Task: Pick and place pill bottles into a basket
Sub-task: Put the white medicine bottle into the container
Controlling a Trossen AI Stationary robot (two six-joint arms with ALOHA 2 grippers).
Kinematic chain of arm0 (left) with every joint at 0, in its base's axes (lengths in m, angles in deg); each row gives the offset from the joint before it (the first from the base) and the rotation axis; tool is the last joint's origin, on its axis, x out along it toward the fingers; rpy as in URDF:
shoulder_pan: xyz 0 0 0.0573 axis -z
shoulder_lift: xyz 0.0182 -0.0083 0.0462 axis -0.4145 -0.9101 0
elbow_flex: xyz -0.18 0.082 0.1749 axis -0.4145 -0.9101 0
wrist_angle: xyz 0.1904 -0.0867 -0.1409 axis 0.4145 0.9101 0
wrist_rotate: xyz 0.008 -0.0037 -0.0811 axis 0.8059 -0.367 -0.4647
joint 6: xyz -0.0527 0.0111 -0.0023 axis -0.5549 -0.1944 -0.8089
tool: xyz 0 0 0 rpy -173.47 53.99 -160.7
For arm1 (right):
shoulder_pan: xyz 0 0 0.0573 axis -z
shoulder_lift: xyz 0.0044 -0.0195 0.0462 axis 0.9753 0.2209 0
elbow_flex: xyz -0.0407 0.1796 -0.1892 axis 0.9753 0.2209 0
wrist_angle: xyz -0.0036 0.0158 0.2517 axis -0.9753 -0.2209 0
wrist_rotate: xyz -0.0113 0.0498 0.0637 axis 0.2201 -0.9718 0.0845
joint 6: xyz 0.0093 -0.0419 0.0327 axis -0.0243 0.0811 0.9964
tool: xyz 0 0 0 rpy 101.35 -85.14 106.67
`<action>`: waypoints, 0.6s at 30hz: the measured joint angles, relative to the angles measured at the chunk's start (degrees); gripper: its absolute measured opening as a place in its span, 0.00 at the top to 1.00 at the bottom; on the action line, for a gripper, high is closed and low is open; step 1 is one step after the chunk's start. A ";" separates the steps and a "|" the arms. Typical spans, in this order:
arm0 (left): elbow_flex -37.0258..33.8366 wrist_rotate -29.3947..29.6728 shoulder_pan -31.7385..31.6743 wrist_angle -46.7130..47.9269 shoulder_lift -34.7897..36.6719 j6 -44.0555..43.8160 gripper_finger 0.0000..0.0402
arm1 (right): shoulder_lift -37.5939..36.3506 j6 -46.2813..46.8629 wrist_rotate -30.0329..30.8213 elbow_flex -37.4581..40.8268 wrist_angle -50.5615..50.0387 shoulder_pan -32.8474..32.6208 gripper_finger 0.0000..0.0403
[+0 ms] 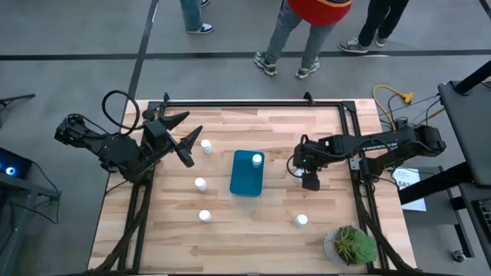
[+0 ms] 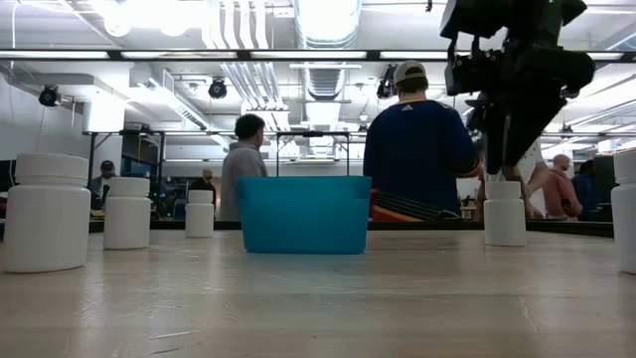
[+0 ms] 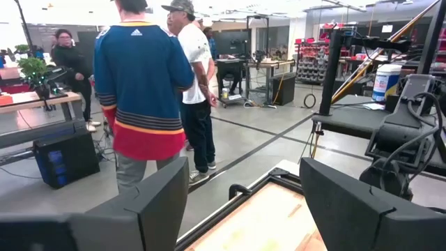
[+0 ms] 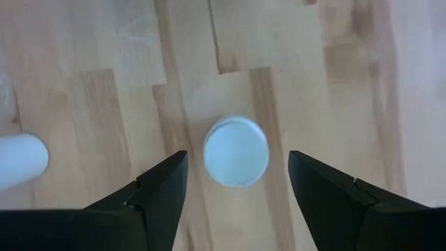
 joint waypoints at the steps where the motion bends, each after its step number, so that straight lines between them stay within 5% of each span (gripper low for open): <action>1: 0.00 0.02 0.00 -0.02 0.00 0.00 0.36 | 0.00 0.01 -0.13 0.38 0.11 -0.05 0.41; 18: 0.00 0.02 0.01 -0.48 0.00 -0.11 0.36 | 5.89 -0.20 -2.52 0.85 4.07 -0.04 0.41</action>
